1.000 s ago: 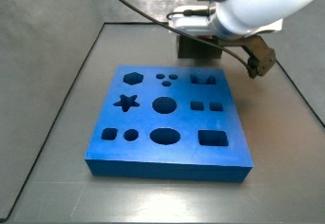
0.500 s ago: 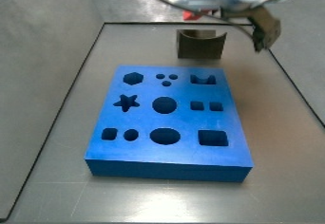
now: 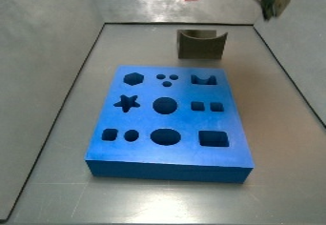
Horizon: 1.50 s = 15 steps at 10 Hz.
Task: Pick up the rectangle object. Move up. Place the rectangle object on the fixture. Regrasp the rectangle object. Move to above the board. Insert the rectangle object.
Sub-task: Move to above the board.
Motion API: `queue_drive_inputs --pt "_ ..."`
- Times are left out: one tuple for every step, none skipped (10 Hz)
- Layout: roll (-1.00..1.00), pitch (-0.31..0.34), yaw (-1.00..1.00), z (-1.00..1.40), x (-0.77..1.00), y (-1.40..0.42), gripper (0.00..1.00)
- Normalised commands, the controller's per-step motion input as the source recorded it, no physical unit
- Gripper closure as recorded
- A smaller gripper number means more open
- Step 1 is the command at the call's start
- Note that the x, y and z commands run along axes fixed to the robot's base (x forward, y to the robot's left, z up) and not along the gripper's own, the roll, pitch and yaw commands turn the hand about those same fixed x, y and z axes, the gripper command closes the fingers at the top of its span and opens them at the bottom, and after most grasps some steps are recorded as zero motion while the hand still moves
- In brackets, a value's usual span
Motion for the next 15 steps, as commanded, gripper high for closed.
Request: queue_drive_inputs --pt "0.0 -0.084 -0.12 1.0 -0.09 0.13 1.0" --pt "0.01 -0.059 -0.13 1.0 -0.09 0.12 1.0" --pt "0.01 -0.022 -0.13 1.0 -0.09 0.11 1.0" --pt "0.02 0.008 -0.13 1.0 -0.09 0.11 1.0" --pt "0.02 0.029 -0.12 1.0 -0.09 0.1 1.0" --pt "0.02 0.059 -0.09 1.0 -0.08 0.09 1.0" --pt "0.02 0.07 -0.08 1.0 -0.08 0.09 1.0" --pt "0.01 0.078 -0.05 0.8 -0.06 0.06 1.0" --pt "0.01 0.087 -0.03 0.61 -0.05 0.04 1.0" --pt "0.0 0.099 0.0 0.37 -0.02 0.02 1.0" --pt "0.0 0.109 0.01 0.25 -0.01 0.01 1.0" --pt "-1.0 -0.043 -0.18 0.01 -0.41 -1.0 1.0" --pt "-1.0 -0.048 -0.17 0.01 -0.41 -1.0 1.0" --pt "-1.0 -0.049 -0.18 0.01 -0.44 -1.0 1.0" --pt "-1.0 -0.05 -0.18 0.0 -0.45 -1.0 1.0"
